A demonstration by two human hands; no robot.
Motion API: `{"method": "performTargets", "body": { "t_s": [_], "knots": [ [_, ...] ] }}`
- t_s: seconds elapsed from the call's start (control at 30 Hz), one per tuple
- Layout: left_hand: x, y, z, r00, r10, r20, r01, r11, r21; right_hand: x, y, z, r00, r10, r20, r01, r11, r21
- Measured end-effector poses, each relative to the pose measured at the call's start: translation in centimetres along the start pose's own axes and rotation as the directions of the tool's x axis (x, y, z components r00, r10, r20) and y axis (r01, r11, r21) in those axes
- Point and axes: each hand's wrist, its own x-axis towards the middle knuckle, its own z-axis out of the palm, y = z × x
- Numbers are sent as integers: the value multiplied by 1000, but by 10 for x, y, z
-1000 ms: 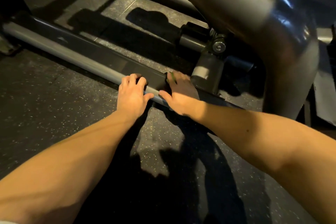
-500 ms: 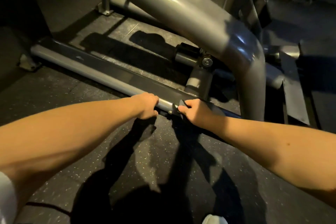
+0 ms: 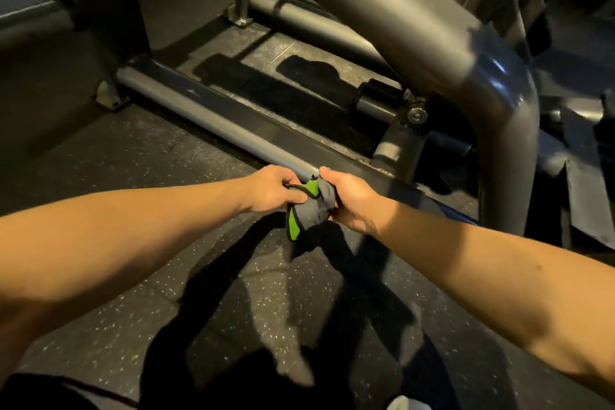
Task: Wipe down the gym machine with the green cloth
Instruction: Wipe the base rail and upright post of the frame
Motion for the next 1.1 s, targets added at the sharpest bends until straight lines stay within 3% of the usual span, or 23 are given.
{"method": "performTargets", "body": {
  "t_s": [0.2, 0.33, 0.57, 0.83, 1.1],
  "knots": [
    [-4, 6, -5, 997, -73, 28, 68, 985, 158, -4, 9, -12, 1000, -14, 4, 14, 984, -179],
    [-7, 3, -8, 994, -84, 74, 69, 982, 178, -4, 15, -20, 997, -79, 6, 78, 962, -263],
    [-5, -2, -3, 992, -79, 96, 80, 997, -10, -2, 20, -23, 996, -87, 9, 86, 966, -243],
    [-3, 15, -3, 996, -69, 53, 66, 996, 63, 3, 31, -18, 978, -192, -87, 140, 900, -414],
    [-4, 12, -7, 998, -42, 47, 36, 992, 119, -3, 26, -19, 990, -140, 34, 144, 953, -266]
  ]
}}
